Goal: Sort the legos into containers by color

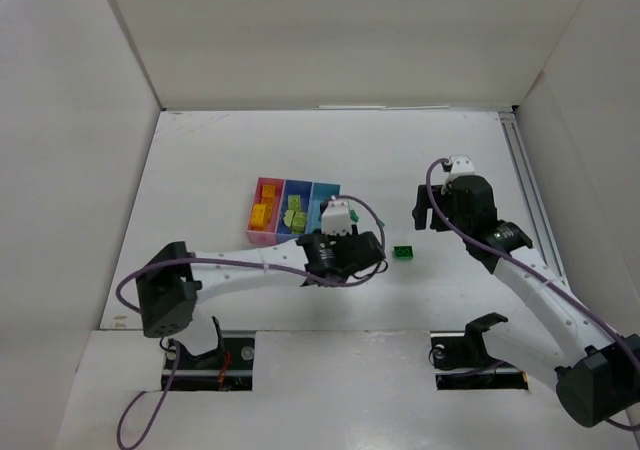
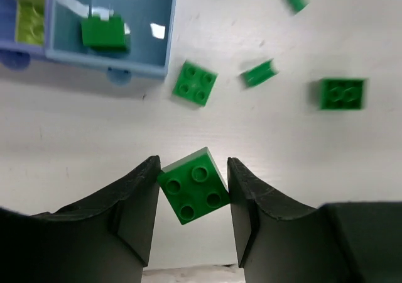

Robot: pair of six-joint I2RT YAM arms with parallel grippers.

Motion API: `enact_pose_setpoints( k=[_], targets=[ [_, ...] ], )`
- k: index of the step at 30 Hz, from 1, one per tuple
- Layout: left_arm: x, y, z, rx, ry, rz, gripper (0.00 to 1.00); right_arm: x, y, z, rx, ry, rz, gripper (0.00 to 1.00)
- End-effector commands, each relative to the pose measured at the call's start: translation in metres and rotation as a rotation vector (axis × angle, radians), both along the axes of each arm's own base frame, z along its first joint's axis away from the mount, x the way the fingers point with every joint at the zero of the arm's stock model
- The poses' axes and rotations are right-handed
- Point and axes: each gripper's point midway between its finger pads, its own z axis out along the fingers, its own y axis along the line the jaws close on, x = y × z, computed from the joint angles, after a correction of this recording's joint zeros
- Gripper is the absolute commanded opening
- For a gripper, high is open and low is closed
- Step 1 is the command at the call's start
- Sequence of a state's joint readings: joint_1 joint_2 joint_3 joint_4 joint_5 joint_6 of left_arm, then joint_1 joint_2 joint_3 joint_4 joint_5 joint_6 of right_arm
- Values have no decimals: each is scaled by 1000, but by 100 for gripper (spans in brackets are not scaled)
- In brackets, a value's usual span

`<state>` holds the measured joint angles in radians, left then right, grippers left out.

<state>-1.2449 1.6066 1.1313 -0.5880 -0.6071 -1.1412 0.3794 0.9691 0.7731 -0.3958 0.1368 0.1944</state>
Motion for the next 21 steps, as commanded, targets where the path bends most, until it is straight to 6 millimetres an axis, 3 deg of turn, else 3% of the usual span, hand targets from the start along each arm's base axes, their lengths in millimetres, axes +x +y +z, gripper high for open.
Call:
enact_pose_setpoints(
  k=[1,3,6,11,17,21],
  targets=[
    [24,7,68,-93,-117,8,22,9,1,14,36,-65,12,82],
    [39,16,88,-146,-156,35,22,12,-2,13,28,-67,6,82],
    [59,42,102,-168,-198,72,22,13,-6,5,25,-45,-4,82],
    [86,63,125,-241,-282,96,23,14,-8,-1,28,-25,-7,82],
    [113,89,116,-212,-276,123,26,14,-12,-19,21,19,-17,82],
    [125,92,102,-185,-240,108,26,15,-17,-33,8,66,-41,82]
  ],
)
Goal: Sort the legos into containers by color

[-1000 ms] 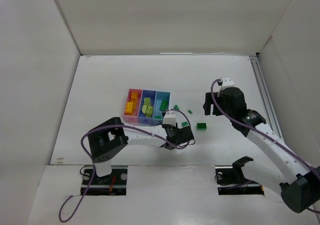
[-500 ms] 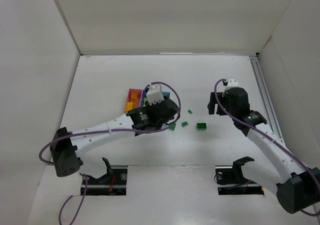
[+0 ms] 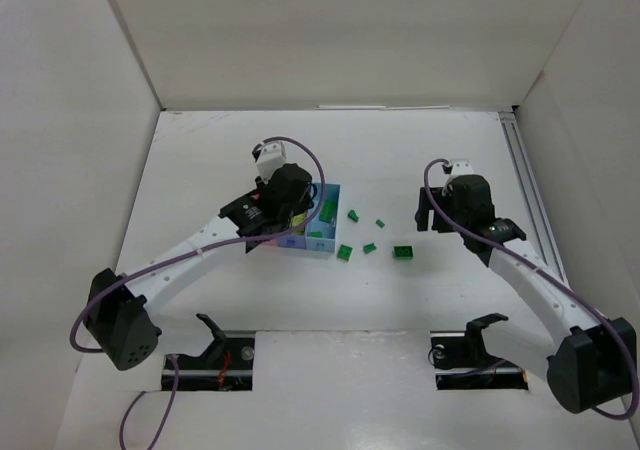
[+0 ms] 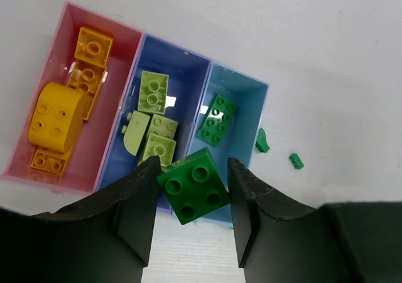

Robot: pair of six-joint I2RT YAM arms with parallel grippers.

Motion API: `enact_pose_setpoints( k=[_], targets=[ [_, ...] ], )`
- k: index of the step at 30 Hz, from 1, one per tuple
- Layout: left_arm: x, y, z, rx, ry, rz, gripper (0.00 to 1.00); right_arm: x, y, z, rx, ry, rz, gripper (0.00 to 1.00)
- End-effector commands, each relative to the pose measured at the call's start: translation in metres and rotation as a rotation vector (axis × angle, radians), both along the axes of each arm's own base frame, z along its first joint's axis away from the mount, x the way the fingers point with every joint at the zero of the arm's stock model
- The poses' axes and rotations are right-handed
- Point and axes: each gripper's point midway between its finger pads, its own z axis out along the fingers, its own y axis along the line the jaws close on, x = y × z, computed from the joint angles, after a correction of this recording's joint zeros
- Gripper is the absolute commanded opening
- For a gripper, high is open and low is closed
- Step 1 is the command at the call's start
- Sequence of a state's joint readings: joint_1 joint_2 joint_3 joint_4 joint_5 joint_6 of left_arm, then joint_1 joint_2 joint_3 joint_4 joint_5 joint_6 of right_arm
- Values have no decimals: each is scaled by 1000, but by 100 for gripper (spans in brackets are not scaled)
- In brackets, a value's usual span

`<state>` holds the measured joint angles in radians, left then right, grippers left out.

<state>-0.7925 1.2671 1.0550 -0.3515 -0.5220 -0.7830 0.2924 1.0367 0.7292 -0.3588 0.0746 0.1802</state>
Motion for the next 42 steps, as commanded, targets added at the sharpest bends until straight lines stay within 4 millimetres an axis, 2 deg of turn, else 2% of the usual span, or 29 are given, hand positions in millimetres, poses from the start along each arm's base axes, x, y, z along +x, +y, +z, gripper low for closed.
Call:
enact_pose_setpoints(
  k=[1,5,7,9,12,13,18,20,21,22,23,25,30,33,34,36,37,41,42],
  targets=[
    [13,-5,-2,17,-10,-59,26,9,-3,2,2,-16,-21,82],
    [19,-16,-3,41,2,-105,26,9,-8,-13,-11,35,-45,82],
    [23,-31,-3,21,-1,-155,26,6,-9,-23,-17,77,-51,82],
    [22,-44,-14,2,29,-200,26,5,-14,-31,-32,108,-69,86],
    [27,-51,-17,4,42,-209,26,4,-20,-35,-30,129,-86,87],
    [29,-53,-22,17,59,-209,32,4,-20,-35,-30,129,-86,88],
    [34,-58,-40,53,93,-226,35,1,-13,-36,-18,150,-40,88],
    [38,-65,-42,51,101,-233,41,2,-9,-38,-14,152,-6,89],
    [37,-63,-47,70,114,-239,56,1,-7,-41,-20,164,19,89],
    [36,-65,-45,64,117,-248,60,3,-1,-36,-2,155,53,89],
    [36,-63,-52,84,132,-239,62,2,1,-40,-3,167,68,89],
    [37,-59,-50,100,136,-226,70,1,6,-40,-3,167,96,89],
    [28,-56,-27,47,72,-252,84,-7,19,-49,-2,191,133,89],
    [25,-53,-18,34,55,-252,85,-12,41,-50,1,184,206,89],
    [24,-52,-10,12,41,-245,91,-12,48,-54,-3,193,228,89],
    [21,-44,-9,28,40,-228,96,-13,54,-61,-47,206,236,89],
    [18,-42,-1,11,30,-223,99,-17,61,-65,-58,224,246,89],
    [9,-19,2,20,23,-168,99,-22,72,-83,-64,289,218,89],
    [4,-16,2,11,32,-159,99,-23,68,-88,-75,307,185,89]
  ],
)
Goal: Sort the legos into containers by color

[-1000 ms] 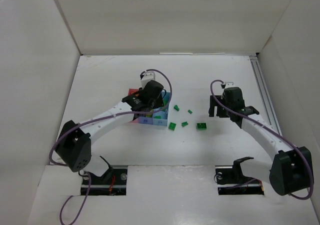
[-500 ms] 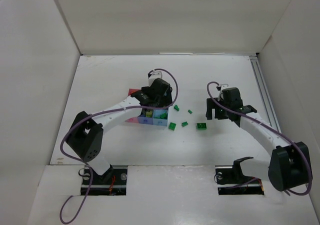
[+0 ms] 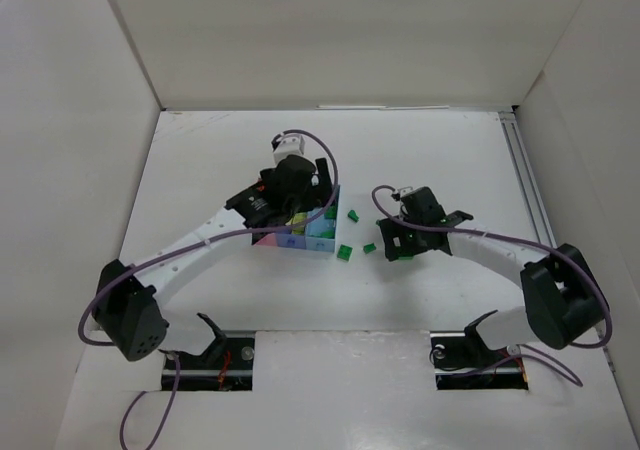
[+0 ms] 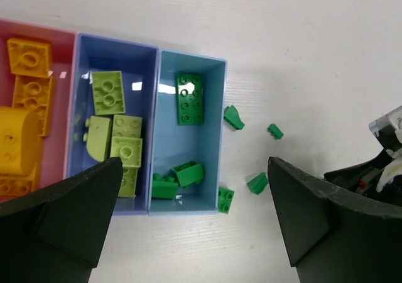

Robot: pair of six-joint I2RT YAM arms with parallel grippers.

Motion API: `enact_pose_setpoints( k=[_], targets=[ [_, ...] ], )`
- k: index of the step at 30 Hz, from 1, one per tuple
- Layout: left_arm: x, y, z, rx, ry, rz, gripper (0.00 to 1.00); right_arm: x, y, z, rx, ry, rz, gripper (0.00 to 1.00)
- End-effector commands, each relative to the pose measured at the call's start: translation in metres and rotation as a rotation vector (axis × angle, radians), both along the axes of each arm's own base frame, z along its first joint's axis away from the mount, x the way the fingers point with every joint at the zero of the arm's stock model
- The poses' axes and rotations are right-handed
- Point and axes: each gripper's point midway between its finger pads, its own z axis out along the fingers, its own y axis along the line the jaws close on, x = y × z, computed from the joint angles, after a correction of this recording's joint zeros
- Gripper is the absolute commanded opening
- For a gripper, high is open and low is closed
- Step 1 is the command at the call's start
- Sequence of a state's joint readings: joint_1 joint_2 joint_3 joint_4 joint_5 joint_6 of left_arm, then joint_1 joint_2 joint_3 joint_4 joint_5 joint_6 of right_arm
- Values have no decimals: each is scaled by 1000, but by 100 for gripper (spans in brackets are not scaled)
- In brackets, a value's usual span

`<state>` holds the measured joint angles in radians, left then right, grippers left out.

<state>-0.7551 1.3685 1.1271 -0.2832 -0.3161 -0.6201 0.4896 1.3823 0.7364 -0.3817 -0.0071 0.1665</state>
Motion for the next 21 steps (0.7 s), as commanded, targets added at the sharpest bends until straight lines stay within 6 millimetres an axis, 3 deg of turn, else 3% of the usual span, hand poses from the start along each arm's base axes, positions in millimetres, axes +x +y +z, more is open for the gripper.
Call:
enact_pose_setpoints(
  k=[1,5,6,10,15,18,21],
  targets=[
    [-12,26,4,11,-5,67,99,14,2,10,-20,-52,-91,89],
    [-19,45,8,-12,-25,104,99,8,-5,-1,-84,-23,-144,84],
    [-20,50,13,-23,-36,114,99,6,-2,-1,-79,-21,-143,76],
    [-20,60,12,-22,-36,135,99,6,2,-3,-87,-21,-155,60],
    [-23,65,13,-19,-41,143,99,6,10,8,-96,-30,-144,48],
    [-27,68,13,-19,-40,143,99,10,20,26,-87,-54,-126,48],
    [-30,72,7,-15,-29,144,99,24,45,64,-16,-127,-65,48]
  ],
)
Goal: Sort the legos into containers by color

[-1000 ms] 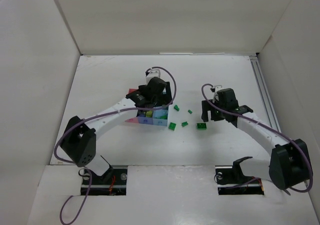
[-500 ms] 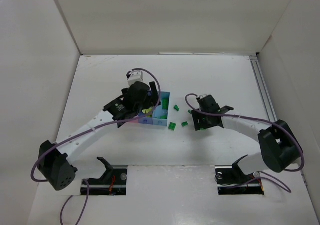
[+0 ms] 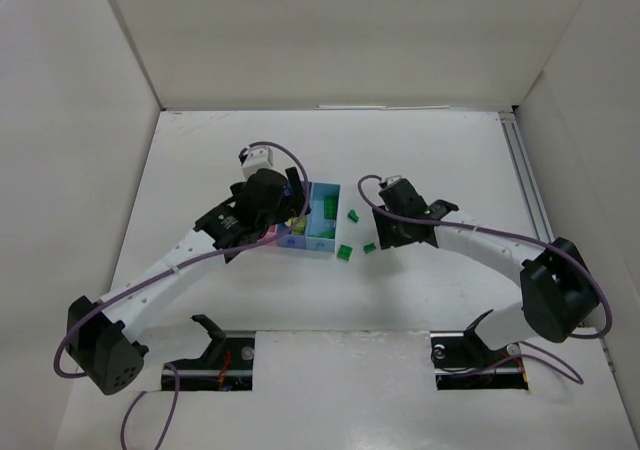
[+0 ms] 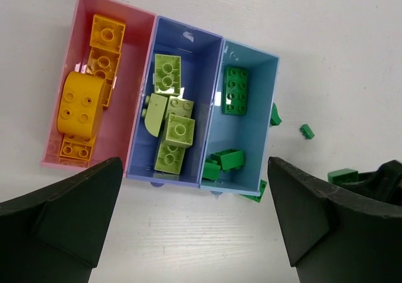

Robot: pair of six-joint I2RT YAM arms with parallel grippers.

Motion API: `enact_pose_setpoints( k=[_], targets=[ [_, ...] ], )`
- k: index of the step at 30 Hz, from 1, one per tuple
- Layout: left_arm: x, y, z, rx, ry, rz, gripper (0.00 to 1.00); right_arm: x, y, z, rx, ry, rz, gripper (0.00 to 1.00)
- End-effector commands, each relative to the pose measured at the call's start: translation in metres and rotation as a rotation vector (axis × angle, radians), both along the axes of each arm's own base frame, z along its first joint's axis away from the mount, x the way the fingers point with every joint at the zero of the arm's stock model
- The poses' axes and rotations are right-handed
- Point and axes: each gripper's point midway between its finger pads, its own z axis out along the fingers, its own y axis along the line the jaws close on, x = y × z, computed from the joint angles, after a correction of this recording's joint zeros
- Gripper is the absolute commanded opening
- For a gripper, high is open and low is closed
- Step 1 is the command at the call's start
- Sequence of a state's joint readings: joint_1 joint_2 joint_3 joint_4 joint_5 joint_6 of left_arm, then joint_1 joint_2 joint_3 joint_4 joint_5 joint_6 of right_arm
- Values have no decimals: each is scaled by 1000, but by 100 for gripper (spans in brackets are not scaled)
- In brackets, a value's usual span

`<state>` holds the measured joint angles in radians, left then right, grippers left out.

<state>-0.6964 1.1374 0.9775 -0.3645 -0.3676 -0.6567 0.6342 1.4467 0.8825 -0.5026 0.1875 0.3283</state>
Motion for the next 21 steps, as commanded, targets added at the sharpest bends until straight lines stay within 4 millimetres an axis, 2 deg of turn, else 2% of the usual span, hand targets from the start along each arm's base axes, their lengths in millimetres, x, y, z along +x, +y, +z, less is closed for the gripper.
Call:
enact_pose_setpoints(
  k=[1,2,3,4,5,6,8,9,10,12,13,14,16,17,19,21],
  targets=[
    [-4,10,7,-15,-24,24,99,20,35,55,101,-118,70,48],
    [-6,12,6,-17,-26,24,99,28,51,76,151,-162,109,48],
    [-5,16,2,-11,-19,35,99,34,61,84,172,-181,150,48],
    [-6,16,7,-28,-28,40,99,37,81,96,236,-203,202,48],
    [-7,15,7,-32,-25,33,99,46,94,114,278,-241,231,48],
    [-9,16,6,-34,-27,33,99,49,108,112,292,-236,268,48],
    [-12,19,6,-29,-21,33,99,60,130,129,335,-275,313,48],
    [-13,20,9,-36,-30,33,99,60,141,129,344,-268,335,48],
    [-14,21,7,-29,-21,33,99,66,146,117,324,-248,341,48],
    [-15,23,5,-26,-10,35,99,69,169,127,354,-270,378,48],
    [-17,25,6,-33,-7,40,99,73,180,126,359,-271,401,48],
    [-17,25,6,-33,-7,40,99,74,181,116,348,-255,400,51],
    [-21,23,0,-32,16,22,99,82,189,121,356,-266,401,56],
    [-21,23,0,-22,14,15,99,84,190,114,345,-249,400,61],
    [-24,20,-1,-14,20,-20,99,86,195,119,357,-256,407,71],
    [-24,17,0,-4,12,-55,99,86,194,118,349,-262,418,77]
  ],
)
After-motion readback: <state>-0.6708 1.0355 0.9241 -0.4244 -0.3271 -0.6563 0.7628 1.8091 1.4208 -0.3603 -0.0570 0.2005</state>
